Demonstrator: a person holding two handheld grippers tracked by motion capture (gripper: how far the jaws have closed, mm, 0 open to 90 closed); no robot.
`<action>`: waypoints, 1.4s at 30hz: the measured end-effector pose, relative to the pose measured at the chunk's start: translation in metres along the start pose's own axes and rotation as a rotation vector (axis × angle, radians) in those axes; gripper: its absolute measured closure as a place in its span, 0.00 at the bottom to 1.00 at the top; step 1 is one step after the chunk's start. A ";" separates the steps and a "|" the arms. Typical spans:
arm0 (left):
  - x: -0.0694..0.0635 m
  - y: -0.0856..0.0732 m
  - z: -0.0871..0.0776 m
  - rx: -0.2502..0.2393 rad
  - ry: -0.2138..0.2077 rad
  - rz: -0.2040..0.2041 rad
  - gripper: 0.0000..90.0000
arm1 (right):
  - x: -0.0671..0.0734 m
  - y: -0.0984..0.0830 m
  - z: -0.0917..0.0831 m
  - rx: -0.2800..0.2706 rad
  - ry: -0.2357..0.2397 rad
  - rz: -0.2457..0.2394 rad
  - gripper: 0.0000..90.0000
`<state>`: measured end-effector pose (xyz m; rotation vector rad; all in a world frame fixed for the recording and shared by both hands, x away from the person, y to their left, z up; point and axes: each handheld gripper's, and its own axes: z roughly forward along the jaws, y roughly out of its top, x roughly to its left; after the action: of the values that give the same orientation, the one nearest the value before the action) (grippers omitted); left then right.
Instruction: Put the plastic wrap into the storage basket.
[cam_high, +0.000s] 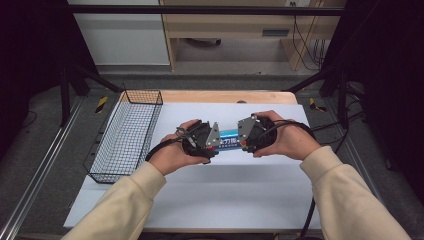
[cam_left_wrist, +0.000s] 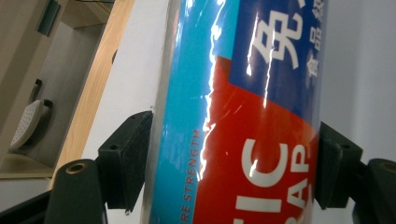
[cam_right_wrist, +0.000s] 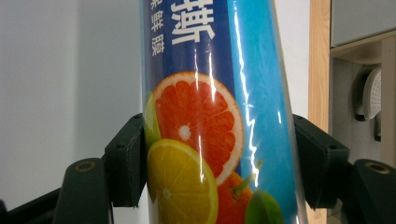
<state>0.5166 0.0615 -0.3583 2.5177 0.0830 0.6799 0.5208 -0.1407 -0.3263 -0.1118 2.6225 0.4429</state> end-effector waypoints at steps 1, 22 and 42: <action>0.000 0.000 0.000 0.000 -0.007 -0.001 0.31 | 0.000 0.000 0.000 -0.002 -0.004 0.000 0.34; -0.011 -0.005 -0.006 0.034 0.028 0.010 0.33 | 0.007 0.002 0.008 -0.028 -0.006 -0.022 0.33; -0.018 -0.041 -0.009 0.085 0.036 -0.034 0.33 | 0.021 -0.077 -0.004 0.070 -0.196 0.148 0.09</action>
<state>0.4995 0.0975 -0.3800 2.5795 0.1713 0.7220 0.5125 -0.2146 -0.3547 0.1423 2.4586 0.3903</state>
